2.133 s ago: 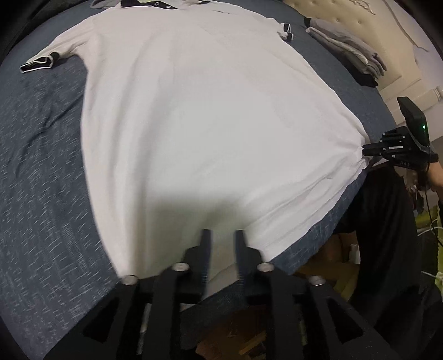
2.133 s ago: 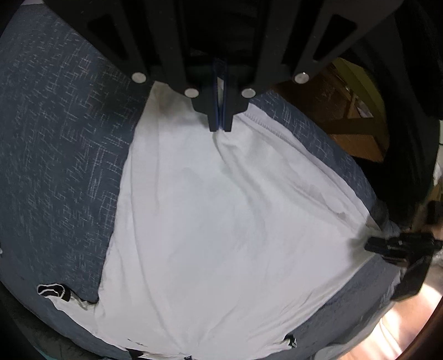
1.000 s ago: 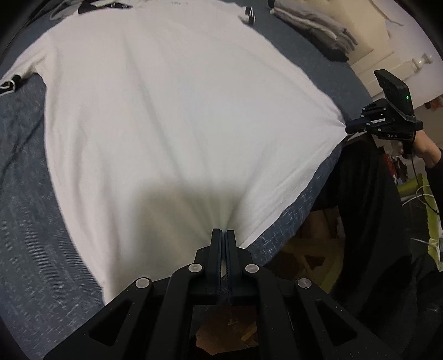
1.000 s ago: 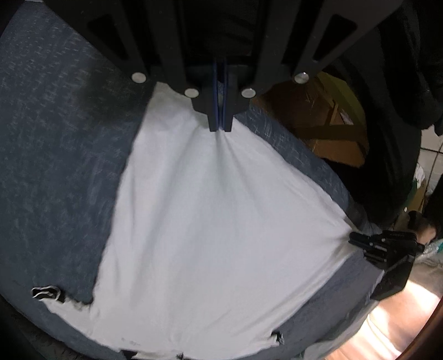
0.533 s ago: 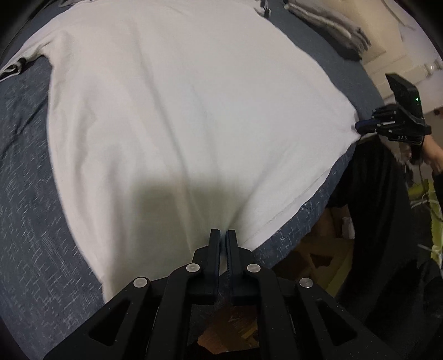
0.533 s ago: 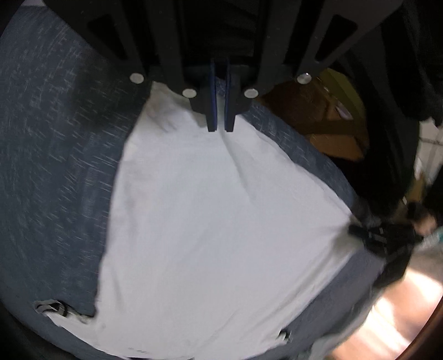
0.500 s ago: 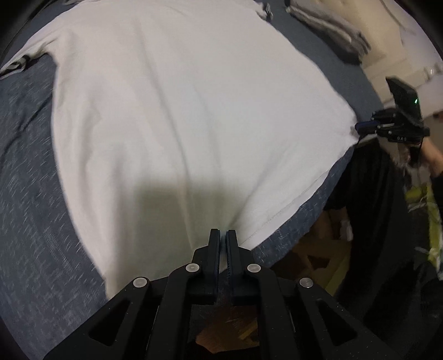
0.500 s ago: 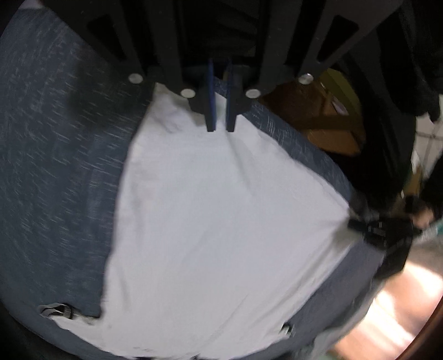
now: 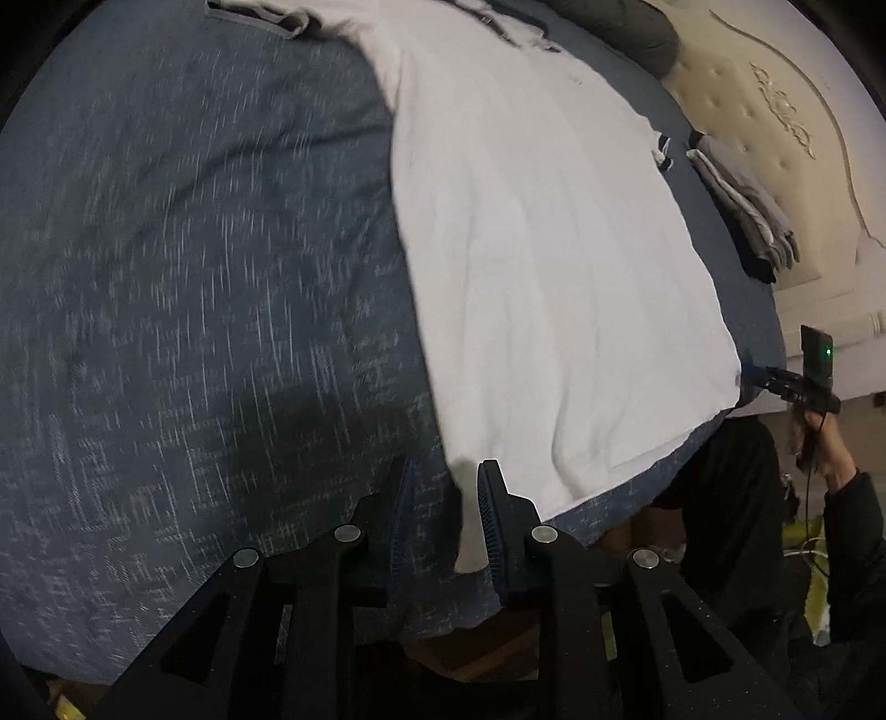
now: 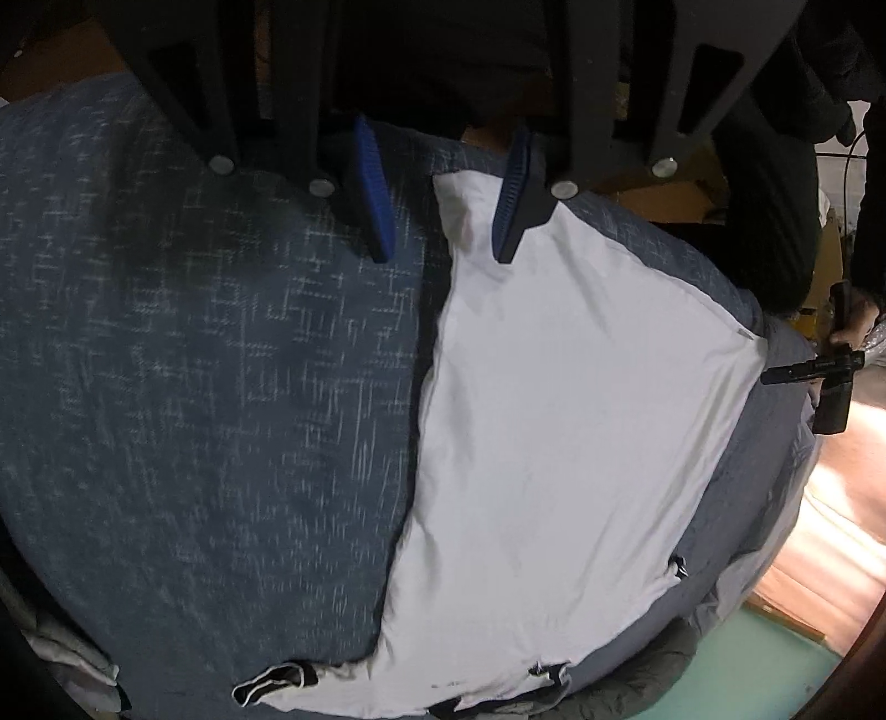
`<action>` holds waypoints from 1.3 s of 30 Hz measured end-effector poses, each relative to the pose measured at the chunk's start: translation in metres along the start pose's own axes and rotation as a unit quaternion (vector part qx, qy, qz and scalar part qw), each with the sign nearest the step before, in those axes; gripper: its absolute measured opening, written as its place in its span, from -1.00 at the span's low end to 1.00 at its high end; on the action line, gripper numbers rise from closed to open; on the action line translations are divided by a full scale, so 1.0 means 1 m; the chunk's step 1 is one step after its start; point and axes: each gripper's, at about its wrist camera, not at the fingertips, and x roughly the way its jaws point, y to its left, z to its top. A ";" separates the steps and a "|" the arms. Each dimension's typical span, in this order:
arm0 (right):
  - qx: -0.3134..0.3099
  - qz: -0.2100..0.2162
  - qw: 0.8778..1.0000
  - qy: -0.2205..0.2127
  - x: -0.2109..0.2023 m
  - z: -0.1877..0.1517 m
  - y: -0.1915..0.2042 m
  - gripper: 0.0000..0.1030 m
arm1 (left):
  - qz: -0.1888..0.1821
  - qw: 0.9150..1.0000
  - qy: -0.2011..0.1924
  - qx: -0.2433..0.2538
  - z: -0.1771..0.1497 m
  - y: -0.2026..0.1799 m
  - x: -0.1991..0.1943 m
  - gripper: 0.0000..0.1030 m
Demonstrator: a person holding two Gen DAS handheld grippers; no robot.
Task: Fold clothes
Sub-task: 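Release the hem with both tools and lift them away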
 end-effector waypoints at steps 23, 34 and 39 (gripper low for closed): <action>-0.025 -0.044 0.998 0.025 -0.016 -0.020 0.003 -0.93 | 0.014 1.000 -0.005 0.025 -0.024 -0.033 0.014 -0.99; -0.008 -0.058 0.998 0.036 0.003 -0.033 -0.008 -0.93 | 0.018 1.000 0.014 -0.002 -0.024 -0.024 0.040 -0.98; -0.006 -0.054 0.998 0.040 0.002 -0.030 -0.008 -0.91 | 0.011 1.000 0.003 -0.011 -0.018 -0.028 0.038 -0.98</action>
